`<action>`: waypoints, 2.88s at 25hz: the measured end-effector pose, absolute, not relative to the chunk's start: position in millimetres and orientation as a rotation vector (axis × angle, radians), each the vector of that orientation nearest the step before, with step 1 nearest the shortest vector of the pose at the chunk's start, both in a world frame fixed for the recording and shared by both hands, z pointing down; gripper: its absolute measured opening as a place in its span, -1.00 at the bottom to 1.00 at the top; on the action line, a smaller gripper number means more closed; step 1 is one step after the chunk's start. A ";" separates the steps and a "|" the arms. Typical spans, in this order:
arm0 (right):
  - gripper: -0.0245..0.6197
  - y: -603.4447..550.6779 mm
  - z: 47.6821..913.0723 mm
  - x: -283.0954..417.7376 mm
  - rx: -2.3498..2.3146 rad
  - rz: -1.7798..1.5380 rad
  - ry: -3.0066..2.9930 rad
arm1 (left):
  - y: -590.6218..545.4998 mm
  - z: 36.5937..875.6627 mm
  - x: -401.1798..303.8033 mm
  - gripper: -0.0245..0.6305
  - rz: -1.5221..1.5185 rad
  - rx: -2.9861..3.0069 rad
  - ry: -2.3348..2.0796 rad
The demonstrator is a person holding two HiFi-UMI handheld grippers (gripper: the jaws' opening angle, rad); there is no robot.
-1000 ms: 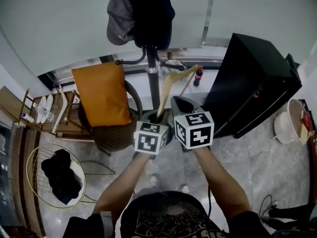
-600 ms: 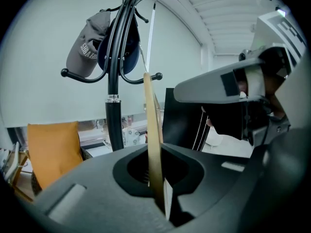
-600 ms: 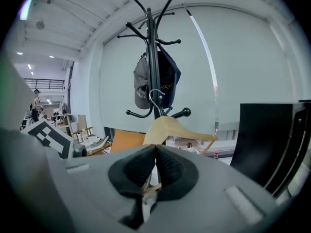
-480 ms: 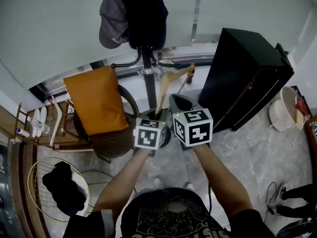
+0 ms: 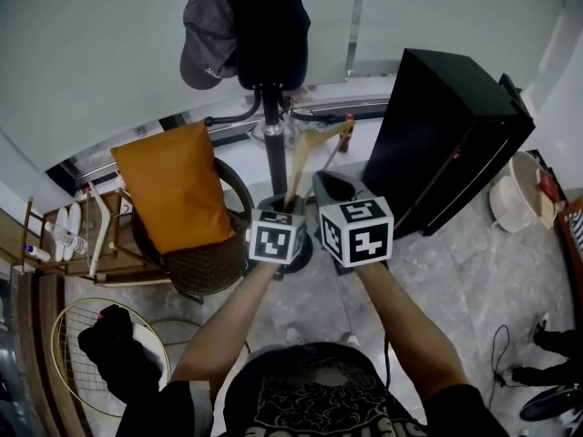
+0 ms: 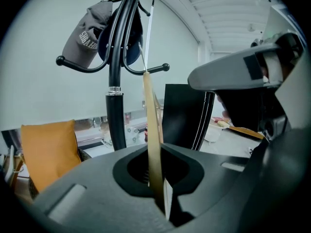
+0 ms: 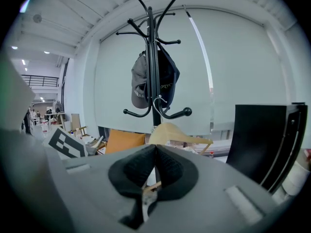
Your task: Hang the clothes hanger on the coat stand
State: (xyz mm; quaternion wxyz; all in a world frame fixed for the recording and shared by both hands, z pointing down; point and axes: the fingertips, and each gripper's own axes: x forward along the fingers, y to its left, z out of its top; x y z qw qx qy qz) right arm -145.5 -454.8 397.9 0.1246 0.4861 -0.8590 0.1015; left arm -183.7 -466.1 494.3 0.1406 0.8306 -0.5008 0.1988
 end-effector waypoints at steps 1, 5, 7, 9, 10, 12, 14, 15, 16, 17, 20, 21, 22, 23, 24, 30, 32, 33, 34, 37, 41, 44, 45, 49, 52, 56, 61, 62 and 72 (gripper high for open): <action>-0.92 -454.9 398.2 -145.7 1.419 0.294 -2.501 | -468.3 496.3 -184.8 -0.87 0.582 2.398 -1.446; -0.92 -456.2 398.6 -145.0 1.432 0.287 -2.493 | -474.9 502.7 -186.2 -0.87 0.589 2.390 -1.437; -0.92 -458.5 398.9 -144.6 1.438 0.284 -2.488 | -478.5 504.4 -185.3 -0.87 0.596 2.393 -1.431; -0.92 -461.3 399.8 -143.8 1.444 0.284 -2.484 | -481.4 506.7 -183.4 -0.87 0.605 2.397 -1.423; -0.92 -462.8 400.0 -143.4 1.446 0.283 -2.482 | -482.7 507.9 -182.5 -0.87 0.609 2.399 -1.420; -0.92 -465.6 400.3 -142.9 1.450 0.281 -2.478 | -485.4 510.5 -181.2 -0.87 0.618 2.399 -1.415; -0.92 -467.6 400.6 -142.0 1.454 0.277 -2.474 | -487.3 513.6 -180.7 -0.87 0.630 2.397 -1.413; -0.92 -468.3 400.9 -141.3 1.456 0.276 -2.473 | -488.1 515.1 -180.4 -0.87 0.634 2.394 -1.413; -0.92 -468.8 401.1 -140.6 1.458 0.276 -2.473 | -488.8 516.9 -180.0 -0.87 0.638 2.391 -1.411; -0.92 -469.3 401.4 -140.1 1.459 0.276 -2.473 | -489.3 519.1 -179.7 -0.87 0.644 2.386 -1.409; -0.92 -470.4 402.2 -139.3 1.459 0.280 -2.473 | -490.5 525.2 -179.3 -0.87 0.675 2.370 -1.403; -0.92 -470.5 402.5 -139.1 1.459 0.282 -2.473 | -491.1 524.0 -178.8 -0.87 0.682 2.374 -1.406; -0.92 -470.4 403.0 -138.9 1.459 0.284 -2.473 | -491.3 523.9 -178.7 -0.87 0.691 2.375 -1.408; -0.92 -470.1 403.6 -138.7 1.459 0.286 -2.472 | -491.2 526.5 -179.0 -0.87 0.700 2.368 -1.407; -0.92 -469.9 404.5 -138.4 1.459 0.288 -2.471 | -491.1 530.6 -179.1 -0.87 0.703 2.360 -1.403; -0.92 -471.4 409.4 -136.5 1.458 0.296 -2.465 | -492.7 538.2 -180.4 -0.86 0.700 2.349 -1.400; -0.92 -471.6 410.3 -136.6 1.456 0.298 -2.465 | -493.4 540.1 -181.0 -0.86 0.700 2.346 -1.401; -0.92 -471.6 410.8 -136.8 1.455 0.299 -2.465 | -493.7 541.5 -181.4 -0.86 0.702 2.344 -1.401; -0.92 -471.8 411.3 -136.8 1.454 0.300 -2.465 | -493.5 543.3 -181.8 -0.86 0.707 2.338 -1.399; -0.92 -471.6 412.7 -136.5 1.455 0.305 -2.464 | -490.8 548.9 -184.8 -0.86 0.733 2.316 -1.395; -0.92 -470.8 414.6 -136.6 1.454 0.316 -2.463 | -489.0 551.7 -186.5 -0.86 0.735 2.313 -1.388; -0.92 -469.8 415.9 -136.9 1.451 0.325 -2.463 | -487.2 554.3 -184.3 -0.86 0.728 2.309 -1.361; -0.92 -469.3 416.7 -136.9 1.450 0.329 -2.464 | -486.6 555.2 -183.9 -0.86 0.730 2.307 -1.359; -0.92 -467.7 420.2 -140.2 1.436 0.338 -2.463 | -485.7 556.8 -186.8 -0.86 0.720 2.293 -1.359; -0.92 -466.4 421.8 -141.5 1.426 0.341 -2.463 | -484.8 556.8 -188.6 -0.84 0.707 2.281 -1.363; -0.92 -464.8 423.1 -142.0 1.420 0.345 -2.463 | -483.8 556.0 -190.2 -0.82 0.700 2.284 -1.380; -0.92 -463.2 423.3 -144.1 1.412 0.345 -2.469 | -483.1 554.5 -195.1 -0.77 0.693 2.276 -1.413; -0.92 -462.5 423.5 -143.9 1.410 0.347 -2.469 | -483.0 553.2 -195.2 -0.75 0.687 2.277 -1.420; -0.92 -457.5 426.2 -140.1 1.403 0.371 -2.476 | -480.0 541.8 -200.8 -0.56 0.655 2.293 -1.488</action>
